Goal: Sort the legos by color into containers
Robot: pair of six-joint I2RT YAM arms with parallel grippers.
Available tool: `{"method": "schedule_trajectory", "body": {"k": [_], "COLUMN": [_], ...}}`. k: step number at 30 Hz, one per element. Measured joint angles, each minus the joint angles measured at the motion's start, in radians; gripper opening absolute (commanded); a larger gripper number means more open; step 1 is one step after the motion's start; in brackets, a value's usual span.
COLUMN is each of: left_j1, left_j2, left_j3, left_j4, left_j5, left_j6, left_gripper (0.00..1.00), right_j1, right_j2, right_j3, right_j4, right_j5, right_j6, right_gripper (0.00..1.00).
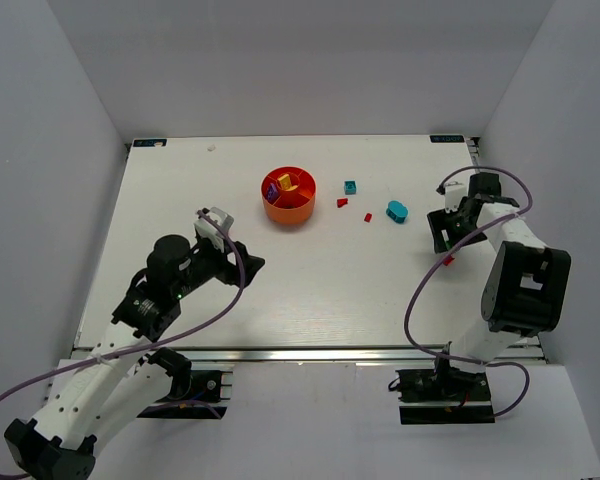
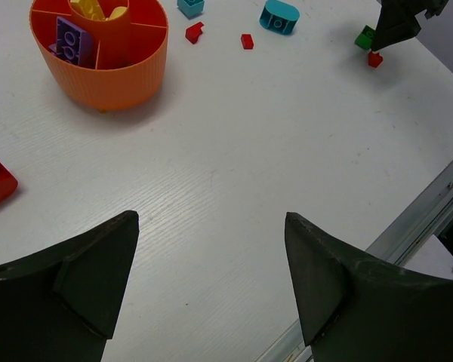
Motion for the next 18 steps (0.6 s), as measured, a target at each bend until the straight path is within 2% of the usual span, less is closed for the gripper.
{"method": "schedule_trajectory", "body": {"k": [12, 18], "left_j1": [0.0, 0.0], "left_j2": [0.046, 0.054], "left_j3": [0.0, 0.0], "left_j4": [-0.005, -0.008], "left_j5": [-0.038, -0.051], "left_j6": [0.003, 0.003], "left_gripper": [0.88, 0.88], "right_j1": [-0.057, -0.073], "right_j2": [0.203, 0.24], "right_j3": [0.14, 0.171], "right_j4": [0.048, 0.045], "right_j5": [-0.006, -0.041], "right_j6": [-0.045, -0.071], "right_gripper": [0.73, 0.7]}}
